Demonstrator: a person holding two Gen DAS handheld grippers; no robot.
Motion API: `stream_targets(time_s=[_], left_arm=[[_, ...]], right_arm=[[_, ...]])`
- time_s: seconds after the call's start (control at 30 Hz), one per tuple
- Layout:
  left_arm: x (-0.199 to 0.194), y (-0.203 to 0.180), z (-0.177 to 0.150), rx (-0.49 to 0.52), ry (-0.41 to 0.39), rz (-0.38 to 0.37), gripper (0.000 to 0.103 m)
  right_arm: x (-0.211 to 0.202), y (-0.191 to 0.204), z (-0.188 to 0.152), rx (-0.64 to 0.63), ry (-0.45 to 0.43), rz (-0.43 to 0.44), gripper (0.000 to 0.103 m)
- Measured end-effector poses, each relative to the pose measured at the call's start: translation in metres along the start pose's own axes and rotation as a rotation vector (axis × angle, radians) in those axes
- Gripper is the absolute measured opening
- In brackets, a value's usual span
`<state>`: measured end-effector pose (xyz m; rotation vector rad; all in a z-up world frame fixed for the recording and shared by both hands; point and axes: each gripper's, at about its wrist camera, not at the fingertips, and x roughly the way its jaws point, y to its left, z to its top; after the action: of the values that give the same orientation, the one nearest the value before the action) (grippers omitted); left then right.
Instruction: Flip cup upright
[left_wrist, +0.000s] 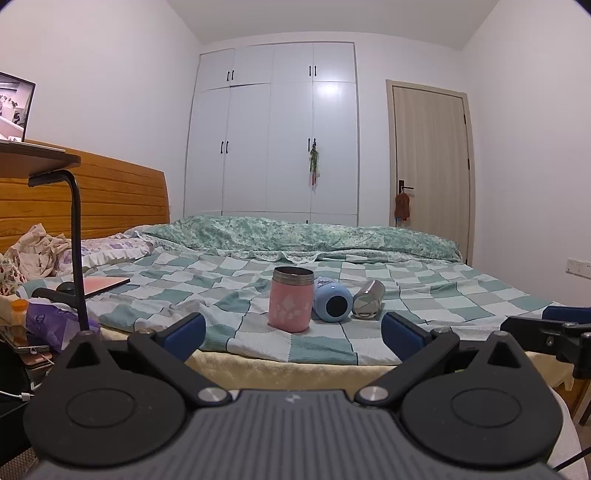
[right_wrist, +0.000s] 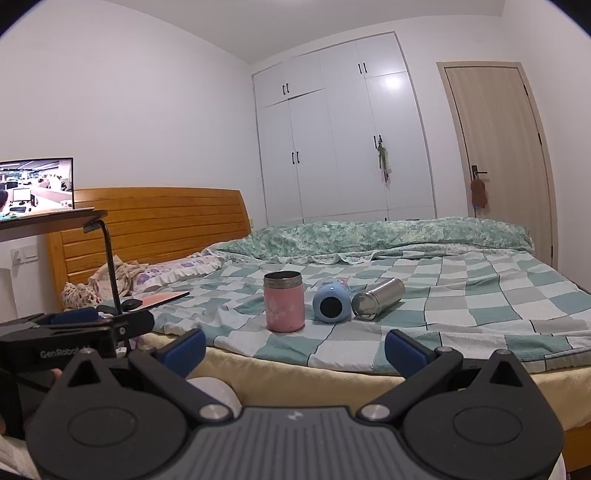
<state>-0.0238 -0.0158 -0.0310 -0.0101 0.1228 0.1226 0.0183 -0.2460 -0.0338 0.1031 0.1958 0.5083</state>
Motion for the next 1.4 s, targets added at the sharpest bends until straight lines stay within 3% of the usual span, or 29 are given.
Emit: stream_targets(time_s=[1.4], left_arm=[[-0.0002,-0.0015,0.0021,-0.007,0.007,-0.005,0.103]], right_arm=[[0.0055,-0.0051,-0.0017,0.023,0.024,0.001,0.103]])
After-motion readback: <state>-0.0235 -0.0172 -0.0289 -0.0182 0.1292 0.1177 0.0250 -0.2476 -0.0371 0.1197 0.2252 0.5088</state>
